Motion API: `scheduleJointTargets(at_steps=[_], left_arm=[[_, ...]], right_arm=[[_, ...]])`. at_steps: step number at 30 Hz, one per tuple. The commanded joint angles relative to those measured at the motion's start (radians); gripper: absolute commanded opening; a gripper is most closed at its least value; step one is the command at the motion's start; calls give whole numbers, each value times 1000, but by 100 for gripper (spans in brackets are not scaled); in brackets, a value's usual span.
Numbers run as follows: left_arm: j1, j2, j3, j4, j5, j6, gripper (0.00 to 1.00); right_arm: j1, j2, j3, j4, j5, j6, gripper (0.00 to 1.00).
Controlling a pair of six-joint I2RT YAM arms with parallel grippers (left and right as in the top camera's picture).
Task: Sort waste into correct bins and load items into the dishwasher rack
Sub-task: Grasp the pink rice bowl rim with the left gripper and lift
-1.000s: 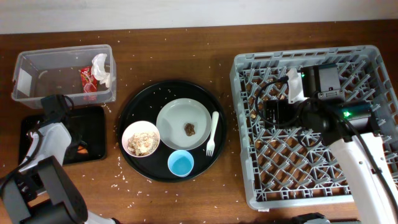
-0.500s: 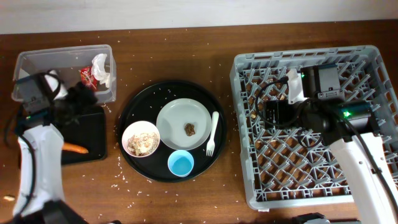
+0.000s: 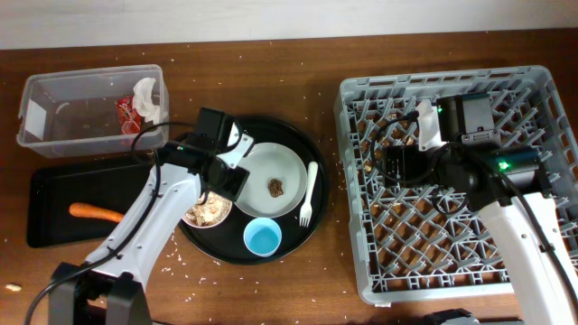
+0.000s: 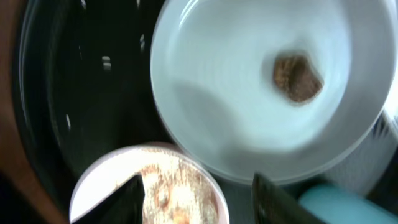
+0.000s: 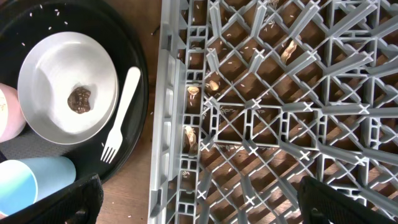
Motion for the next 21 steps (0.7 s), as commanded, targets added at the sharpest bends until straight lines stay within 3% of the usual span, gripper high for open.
scheduleJointTargets(at_steps=[1, 6, 12, 21], left_arm=[[0, 3, 1, -69, -30, -66, 55], [-1, 4, -23, -145, 43, -115, 55], [-2, 4, -113, -88, 40, -156, 54], [-2, 17, -163, 28, 40, -155, 37]], right_arm=[[-4, 2, 11, -1, -9, 8, 99], [-3, 2, 11, 0, -9, 8, 99], [-4, 2, 11, 0, -9, 8, 99], [-4, 6, 11, 0, -8, 8, 99]])
